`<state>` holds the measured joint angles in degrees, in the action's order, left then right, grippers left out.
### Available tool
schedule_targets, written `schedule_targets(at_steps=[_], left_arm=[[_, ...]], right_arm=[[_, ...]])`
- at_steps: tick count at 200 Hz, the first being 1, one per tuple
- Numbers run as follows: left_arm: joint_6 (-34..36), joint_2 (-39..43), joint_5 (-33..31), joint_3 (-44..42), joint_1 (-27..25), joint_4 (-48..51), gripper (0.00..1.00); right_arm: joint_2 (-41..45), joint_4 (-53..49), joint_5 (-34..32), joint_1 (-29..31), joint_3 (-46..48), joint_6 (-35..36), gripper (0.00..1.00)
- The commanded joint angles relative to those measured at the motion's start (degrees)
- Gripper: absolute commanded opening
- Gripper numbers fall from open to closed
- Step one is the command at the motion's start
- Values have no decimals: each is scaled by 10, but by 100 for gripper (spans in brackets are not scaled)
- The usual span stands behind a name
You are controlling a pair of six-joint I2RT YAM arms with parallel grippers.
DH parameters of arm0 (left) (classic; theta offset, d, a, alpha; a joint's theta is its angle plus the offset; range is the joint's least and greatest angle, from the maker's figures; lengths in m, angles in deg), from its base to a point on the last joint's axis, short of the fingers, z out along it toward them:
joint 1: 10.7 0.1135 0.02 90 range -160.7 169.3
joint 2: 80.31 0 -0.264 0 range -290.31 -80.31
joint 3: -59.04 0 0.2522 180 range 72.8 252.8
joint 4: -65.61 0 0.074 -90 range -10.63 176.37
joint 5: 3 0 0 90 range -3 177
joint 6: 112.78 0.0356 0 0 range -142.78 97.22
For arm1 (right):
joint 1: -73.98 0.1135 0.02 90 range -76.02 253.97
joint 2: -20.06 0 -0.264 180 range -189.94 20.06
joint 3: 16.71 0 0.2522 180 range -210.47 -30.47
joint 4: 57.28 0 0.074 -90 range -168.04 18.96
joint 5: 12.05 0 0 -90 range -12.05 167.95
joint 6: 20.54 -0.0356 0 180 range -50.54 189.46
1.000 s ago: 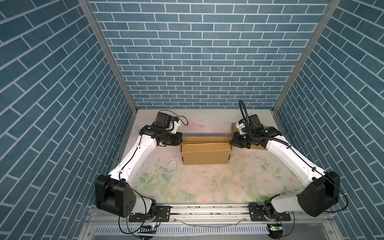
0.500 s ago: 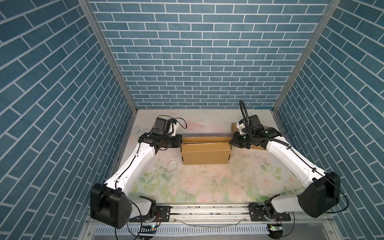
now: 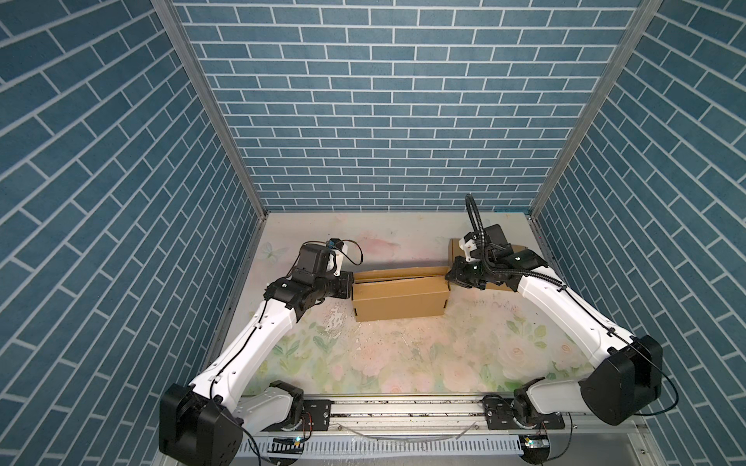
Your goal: Fold the paper box
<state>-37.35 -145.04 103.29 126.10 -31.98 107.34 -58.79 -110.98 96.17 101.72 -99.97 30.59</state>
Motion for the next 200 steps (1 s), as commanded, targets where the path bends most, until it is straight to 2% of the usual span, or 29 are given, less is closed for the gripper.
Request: schedule_targets(at_steps=[1,31,79,161,200], left_arm=[[-19,4,-35,-43,-16,41,0],[-44,25,-54,-68,-35,2,0],[-48,-3,-65,-65,-47,-28,0],[-24,-19,-72,-74,-55,-34,0],[-23,-22,-72,-77,-55,-37,0]], right_arm=[[7,-19,2,9,29,-30,0],[12,-17,-2,10,31,-35,0],[5,-10,0,10,24,-44,0],[1,-73,-20,6,-14,33,0],[8,-46,38,6,-11,19,0]])
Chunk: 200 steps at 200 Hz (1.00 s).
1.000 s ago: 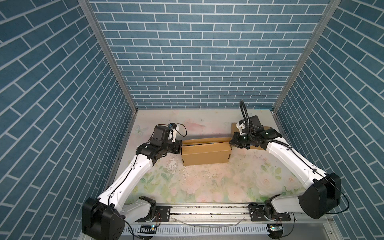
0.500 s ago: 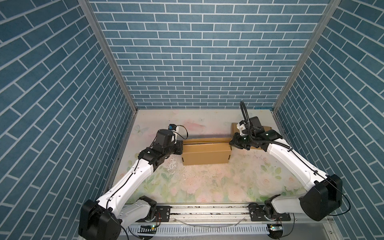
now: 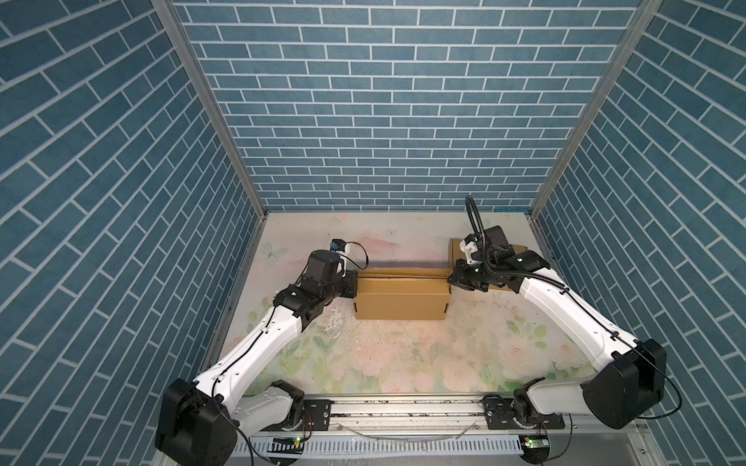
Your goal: Fold the paper box
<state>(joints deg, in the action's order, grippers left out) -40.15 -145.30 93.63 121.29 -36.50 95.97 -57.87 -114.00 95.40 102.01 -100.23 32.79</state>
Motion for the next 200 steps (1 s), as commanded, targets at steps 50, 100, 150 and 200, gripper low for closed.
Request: schedule_targets(at_steps=[50,100,150,200], left_arm=[[7,-20,27,-30,-11,77,0],[8,-21,26,-39,-18,67,0],[17,-17,14,-38,-23,76,0],[22,-16,9,-36,-27,76,0]], right_arm=[[-13,-64,-44,4,11,49,0],[-13,-27,-35,5,29,40,0],[2,-68,4,-8,-27,127,30],[27,-115,-94,3,-115,361,90]])
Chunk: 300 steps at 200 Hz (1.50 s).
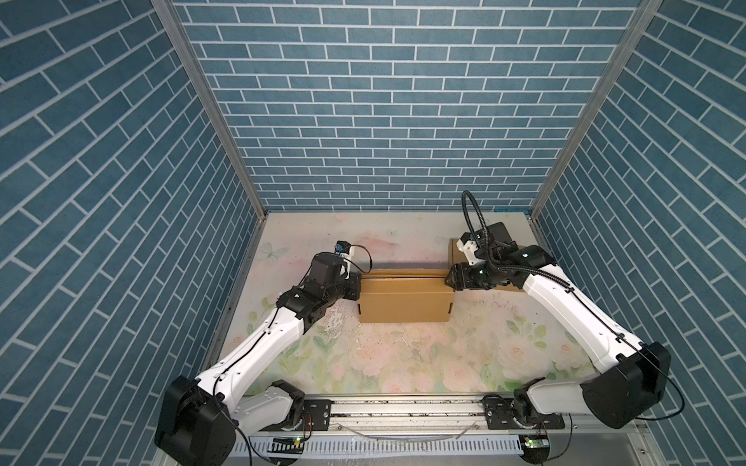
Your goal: Fold the paper box
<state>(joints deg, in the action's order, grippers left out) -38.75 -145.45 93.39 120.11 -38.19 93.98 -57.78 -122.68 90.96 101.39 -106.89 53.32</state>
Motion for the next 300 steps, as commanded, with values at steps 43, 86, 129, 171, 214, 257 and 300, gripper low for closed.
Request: schedule_targets(at_steps=[43,86,129,171,214,257,300], left_arm=[[8,-16,6,-23,-16,93,0],[9,-17,2,-22,-22,92,0],[11,-16,0,-21,-25,93,0],[12,-12,1,-26,-27,88,0],[6,-6,14,-27,-27,82,0],[-7,8,39,-30,-28,72,3],[-9,15,45,-30,-27,81,7]], right_arm=[[-19,-35,-103,91,-74,382,99],[-113,-53,-54,134,-126,442,93],[-171,-62,-15,144,-152,464,96],[-213,-32,-8,152,-156,457,91],[-225,7,-30,169,-144,443,80],[-218,39,-30,174,-123,428,69],[-217,43,-38,174,-115,427,64]])
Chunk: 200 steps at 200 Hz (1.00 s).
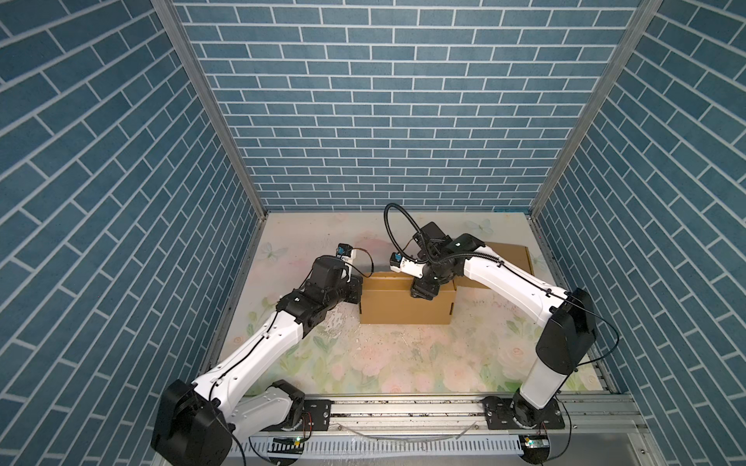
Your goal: Fold the paper box
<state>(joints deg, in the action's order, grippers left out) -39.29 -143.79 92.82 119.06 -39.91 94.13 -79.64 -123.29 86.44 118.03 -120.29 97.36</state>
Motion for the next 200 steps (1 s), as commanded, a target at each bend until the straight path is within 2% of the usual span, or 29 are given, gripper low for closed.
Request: schedule_targets(at_steps=[1,41,77,90,102,124,149,167,200], left_arm=[[-4,-2,51,-19,-9,80,7],[-2,10,60,-6,5,91,19],[1,30,106,17,24,115,37],[-1,43,132,30,50,136,45],[-25,58,173,31,96,133,49],[-97,71,242,27,166,84,53],[-153,52,262,27,176,29,54],[-187,19,275,26,203,2,55],[-200,-47,303,65,217,-27,59]], right_arm=[[2,49,7,8,19,-14,64],[18,76,-7,11,46,-20,59],[19,88,-20,16,58,-24,58],[19,91,-28,20,59,-25,58],[21,98,-31,23,63,-26,57],[23,115,-64,29,72,-31,54],[24,129,-80,39,79,-37,52],[21,132,-92,45,79,-37,52],[17,135,-108,55,81,-35,52]])
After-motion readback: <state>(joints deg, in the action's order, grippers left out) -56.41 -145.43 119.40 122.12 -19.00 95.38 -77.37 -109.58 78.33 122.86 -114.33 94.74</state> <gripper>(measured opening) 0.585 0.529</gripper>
